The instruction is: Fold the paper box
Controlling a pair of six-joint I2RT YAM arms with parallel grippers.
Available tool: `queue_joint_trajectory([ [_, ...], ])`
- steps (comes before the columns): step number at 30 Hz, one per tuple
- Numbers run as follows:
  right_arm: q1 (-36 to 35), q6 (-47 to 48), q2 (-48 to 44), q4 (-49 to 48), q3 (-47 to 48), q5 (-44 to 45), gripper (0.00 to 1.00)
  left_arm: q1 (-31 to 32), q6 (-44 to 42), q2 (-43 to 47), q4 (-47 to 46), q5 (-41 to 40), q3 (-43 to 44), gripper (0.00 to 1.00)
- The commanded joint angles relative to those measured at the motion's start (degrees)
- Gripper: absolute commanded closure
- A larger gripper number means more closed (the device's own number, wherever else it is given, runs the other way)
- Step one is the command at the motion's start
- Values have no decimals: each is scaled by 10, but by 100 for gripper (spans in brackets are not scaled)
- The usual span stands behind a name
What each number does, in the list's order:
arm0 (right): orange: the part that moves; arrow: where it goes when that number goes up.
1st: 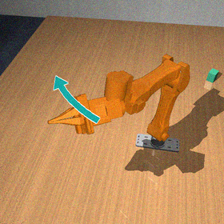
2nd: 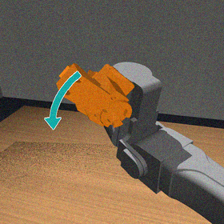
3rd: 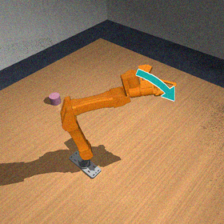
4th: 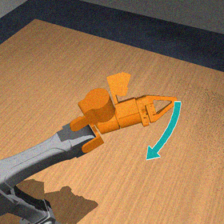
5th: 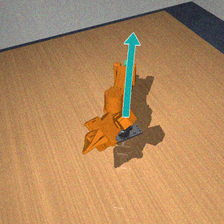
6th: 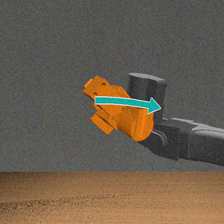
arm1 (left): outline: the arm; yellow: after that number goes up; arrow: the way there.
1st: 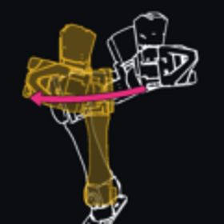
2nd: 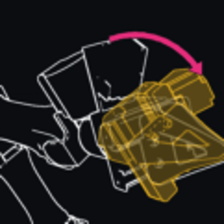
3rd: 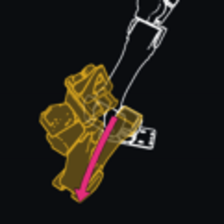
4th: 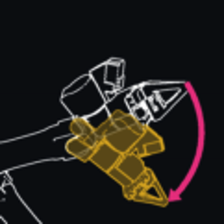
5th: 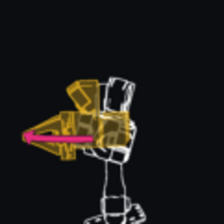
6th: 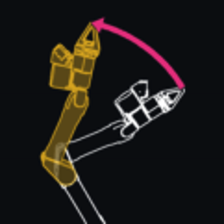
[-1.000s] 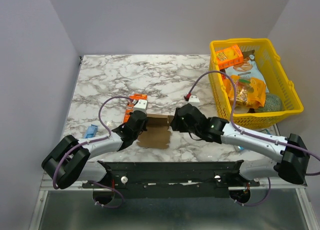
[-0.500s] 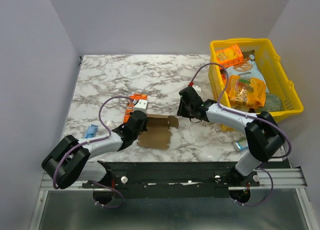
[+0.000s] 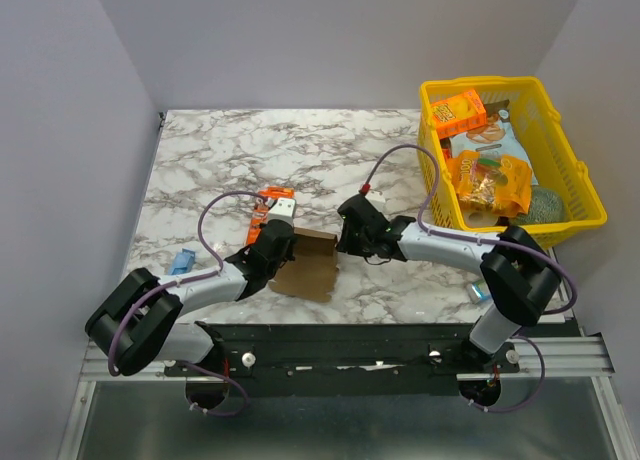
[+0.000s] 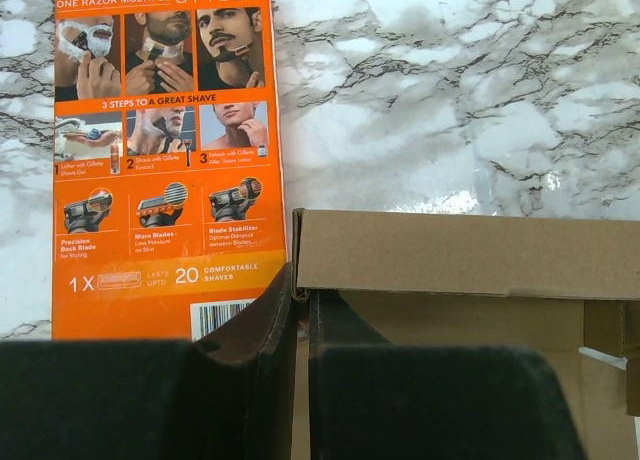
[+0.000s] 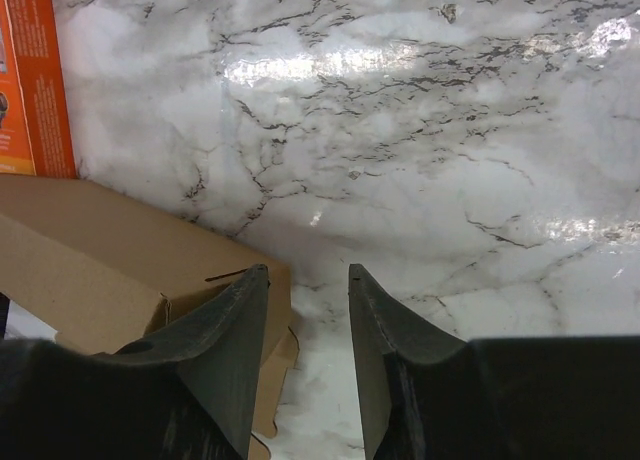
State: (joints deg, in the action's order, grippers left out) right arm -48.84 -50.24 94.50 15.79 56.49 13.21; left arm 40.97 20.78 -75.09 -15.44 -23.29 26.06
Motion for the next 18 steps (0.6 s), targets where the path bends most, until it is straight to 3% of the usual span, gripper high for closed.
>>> queue_joint_trajectory([
  [1,-10,-80,17,-38,-3,2,53,2,3,-10,10,2,4,100],
  [18,-10,-193,39,-59,26,61,48,80,-23,-30,49,-86,42,100],
])
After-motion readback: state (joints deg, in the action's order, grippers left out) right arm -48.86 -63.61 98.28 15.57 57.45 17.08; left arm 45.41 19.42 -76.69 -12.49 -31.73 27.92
